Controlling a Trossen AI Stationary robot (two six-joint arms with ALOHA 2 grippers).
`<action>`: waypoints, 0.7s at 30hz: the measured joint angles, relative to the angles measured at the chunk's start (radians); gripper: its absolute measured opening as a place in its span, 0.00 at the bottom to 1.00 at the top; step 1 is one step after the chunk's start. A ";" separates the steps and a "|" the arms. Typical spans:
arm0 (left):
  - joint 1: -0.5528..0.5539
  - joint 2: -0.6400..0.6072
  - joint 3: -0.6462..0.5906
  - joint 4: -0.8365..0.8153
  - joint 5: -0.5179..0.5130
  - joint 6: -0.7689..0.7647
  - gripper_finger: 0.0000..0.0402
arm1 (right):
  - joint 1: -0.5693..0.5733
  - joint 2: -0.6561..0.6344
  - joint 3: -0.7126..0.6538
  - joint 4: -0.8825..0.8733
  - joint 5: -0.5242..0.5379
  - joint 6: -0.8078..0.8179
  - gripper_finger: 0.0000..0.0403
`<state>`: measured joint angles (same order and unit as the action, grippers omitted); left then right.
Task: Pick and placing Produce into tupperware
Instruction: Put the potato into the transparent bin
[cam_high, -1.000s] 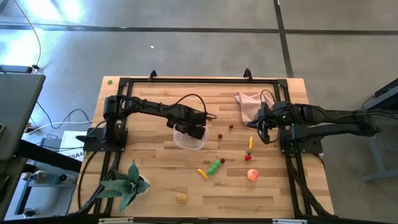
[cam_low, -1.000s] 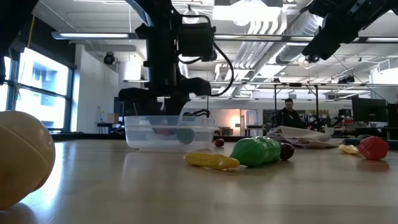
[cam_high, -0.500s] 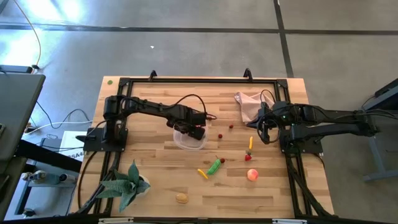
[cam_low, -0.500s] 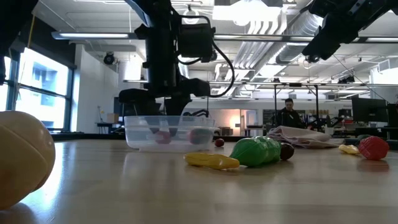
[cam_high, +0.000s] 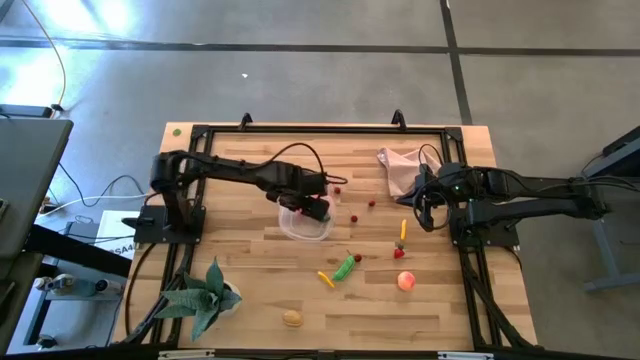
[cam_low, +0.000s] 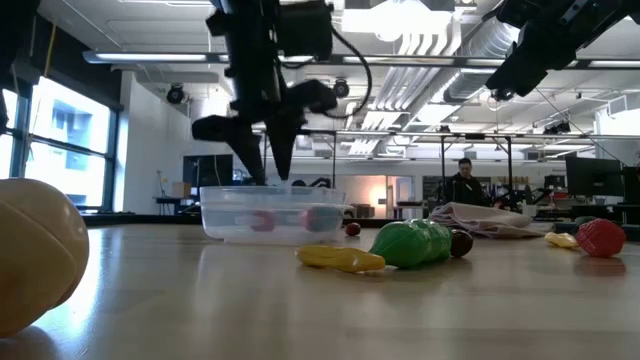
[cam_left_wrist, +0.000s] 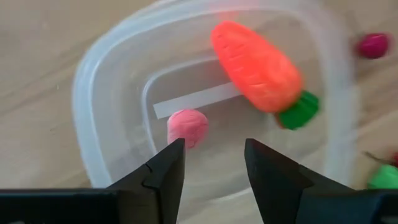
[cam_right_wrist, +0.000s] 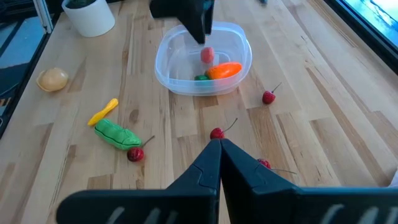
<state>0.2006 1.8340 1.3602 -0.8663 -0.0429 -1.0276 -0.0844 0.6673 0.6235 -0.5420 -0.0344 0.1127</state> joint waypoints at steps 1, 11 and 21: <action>-0.007 -0.016 0.000 -0.008 -0.008 0.000 0.38 | 0.000 0.000 0.000 0.000 0.000 0.000 0.00; -0.252 -0.131 0.000 -0.113 -0.040 0.037 0.36 | 0.000 0.000 0.000 0.000 0.000 0.001 0.00; -0.579 -0.131 0.000 -0.124 -0.044 0.105 0.28 | 0.000 0.000 0.000 0.000 0.000 0.001 0.00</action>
<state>-0.3789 1.7031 1.3605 -0.9901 -0.0870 -0.9225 -0.0845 0.6674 0.6231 -0.5419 -0.0343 0.1132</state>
